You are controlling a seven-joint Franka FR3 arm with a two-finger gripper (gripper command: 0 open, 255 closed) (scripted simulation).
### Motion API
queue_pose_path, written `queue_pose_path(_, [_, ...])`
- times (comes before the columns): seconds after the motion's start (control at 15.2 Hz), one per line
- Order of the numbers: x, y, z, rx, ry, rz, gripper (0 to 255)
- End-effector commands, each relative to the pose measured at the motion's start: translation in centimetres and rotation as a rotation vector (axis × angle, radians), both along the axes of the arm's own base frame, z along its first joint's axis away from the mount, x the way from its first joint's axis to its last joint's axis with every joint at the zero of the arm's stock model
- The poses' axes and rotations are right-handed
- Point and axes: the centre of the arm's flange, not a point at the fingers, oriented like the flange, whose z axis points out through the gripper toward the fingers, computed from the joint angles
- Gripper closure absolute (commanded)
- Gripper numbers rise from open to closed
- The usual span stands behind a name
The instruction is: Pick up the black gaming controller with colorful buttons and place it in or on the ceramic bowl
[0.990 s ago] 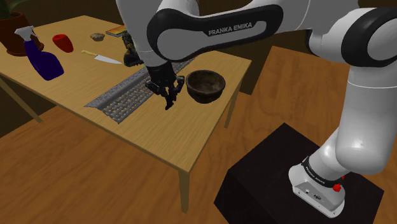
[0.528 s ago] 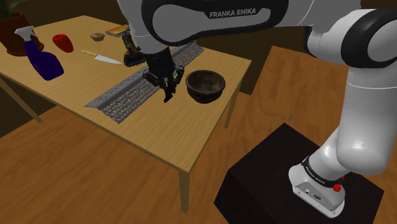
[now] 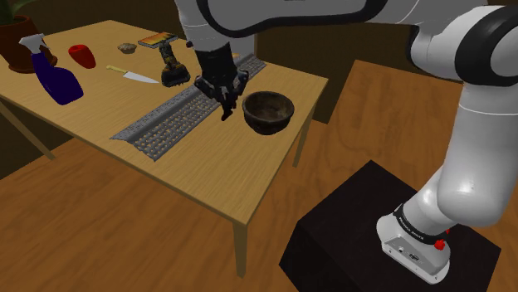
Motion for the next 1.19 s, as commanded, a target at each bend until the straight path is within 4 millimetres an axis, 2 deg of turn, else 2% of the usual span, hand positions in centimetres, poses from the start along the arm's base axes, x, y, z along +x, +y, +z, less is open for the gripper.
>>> queue_pose_path(0.0, [0.6,-2.4,-0.1,0.000,0.000,0.000,255])
queue_pose_path(0.86, [4.1,-19.1,0.2,0.000,0.000,0.000,255])
queue_pose_path(1.12, [4.1,-19.1,-1.9,0.000,0.000,0.000,255])
